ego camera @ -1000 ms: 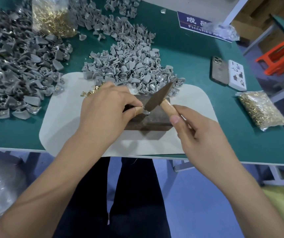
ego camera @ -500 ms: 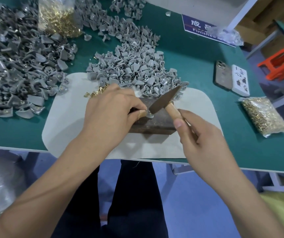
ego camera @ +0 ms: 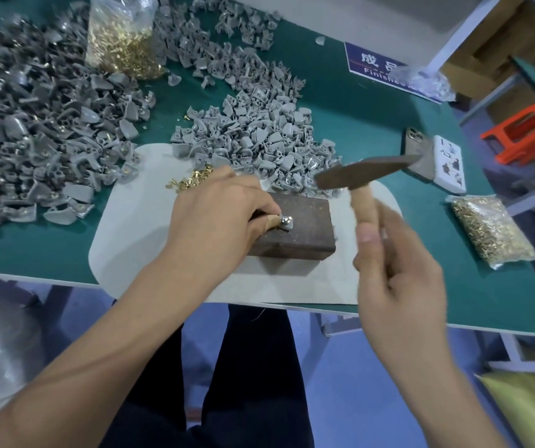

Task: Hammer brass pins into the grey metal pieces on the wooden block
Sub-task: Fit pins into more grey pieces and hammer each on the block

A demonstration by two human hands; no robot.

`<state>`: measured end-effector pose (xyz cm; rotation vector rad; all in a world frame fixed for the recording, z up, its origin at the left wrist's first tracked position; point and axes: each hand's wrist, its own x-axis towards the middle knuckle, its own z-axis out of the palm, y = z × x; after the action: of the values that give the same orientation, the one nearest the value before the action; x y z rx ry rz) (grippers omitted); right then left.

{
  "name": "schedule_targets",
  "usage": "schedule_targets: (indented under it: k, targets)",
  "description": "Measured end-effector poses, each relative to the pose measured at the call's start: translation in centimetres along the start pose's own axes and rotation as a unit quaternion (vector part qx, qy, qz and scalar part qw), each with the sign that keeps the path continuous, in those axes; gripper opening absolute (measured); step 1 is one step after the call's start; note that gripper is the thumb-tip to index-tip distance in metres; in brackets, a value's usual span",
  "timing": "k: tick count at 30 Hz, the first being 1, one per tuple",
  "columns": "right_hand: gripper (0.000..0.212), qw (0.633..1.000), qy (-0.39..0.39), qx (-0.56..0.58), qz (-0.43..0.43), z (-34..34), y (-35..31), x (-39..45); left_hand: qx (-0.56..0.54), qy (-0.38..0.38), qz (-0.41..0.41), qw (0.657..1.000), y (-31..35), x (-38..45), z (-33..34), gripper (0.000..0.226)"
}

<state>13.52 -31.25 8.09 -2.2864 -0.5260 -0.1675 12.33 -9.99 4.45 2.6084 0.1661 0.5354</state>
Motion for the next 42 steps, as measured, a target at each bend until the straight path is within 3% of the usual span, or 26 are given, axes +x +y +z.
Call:
schedule_targets:
  k: [3, 6, 9, 14, 16, 18, 21, 26, 32, 35, 38, 42]
  targets:
    - [0.024, 0.992, -0.118, -0.023, 0.030, -0.2, 1.0, 0.1, 0.006, 0.005, 0.007, 1.000, 0.0, 0.0, -0.1, 0.011]
    - [0.031, 0.996, -0.042, -0.040, 0.073, -1.7, 2.4, 0.9, 0.002, 0.004, 0.006, 1.000, 0.1, 0.0, -0.1, 0.011]
    - [0.042, 0.978, 0.022, -0.161, 0.127, -2.4, 4.8, 1.6, 0.007, -0.008, 0.000, 1.000, 0.1, 0.0, 0.0, 0.011]
    - [0.058, 0.957, 0.006, -0.224, 0.182, -1.7, 7.7, 1.6, 0.021, -0.024, -0.004, 0.999, 0.1, 0.0, -0.1, 0.011]
    - [0.063, 0.948, -0.005, -0.271, 0.169, -0.9, 7.8, 1.5, 0.017, -0.022, -0.006, 1.000, 0.1, -0.2, -0.1, 0.010]
    - [0.055, 0.937, 0.017, -0.322, 0.133, -0.2, 7.7, 1.6, 0.009, -0.018, -0.008, 1.000, 0.1, -0.3, 0.0, 0.008]
    - [0.040, 0.964, 0.033, -0.247, 0.090, 1.1, 7.2, 1.8, -0.003, -0.010, -0.020, 1.000, 0.3, -0.4, 0.3, 0.008]
    - [0.040, 0.984, -0.014, -0.173, 0.046, 3.4, 7.3, 2.5, -0.035, -0.003, -0.041, 0.999, 0.7, -0.7, 0.7, 0.007]
    - [0.014, 0.987, 0.157, 0.021, 0.008, 3.9, 5.6, 4.2, -0.086, 0.017, -0.057, 0.995, 0.4, -1.6, 0.4, 0.003]
    - [0.014, 0.984, 0.113, 0.138, -0.020, 4.6, 2.7, 5.2, -0.123, 0.046, -0.078, 0.988, -1.5, -2.1, -0.8, 0.007]
    - [0.017, 0.983, 0.052, 0.159, -0.075, 6.9, -0.3, 5.5, -0.128, 0.081, -0.103, 0.983, -4.6, -2.8, -2.8, 0.011]
    - [0.024, 0.978, -0.018, 0.191, -0.076, 10.9, -3.2, 5.9, -0.008, 0.106, -0.179, 0.978, -9.7, -3.2, -5.9, 0.018]
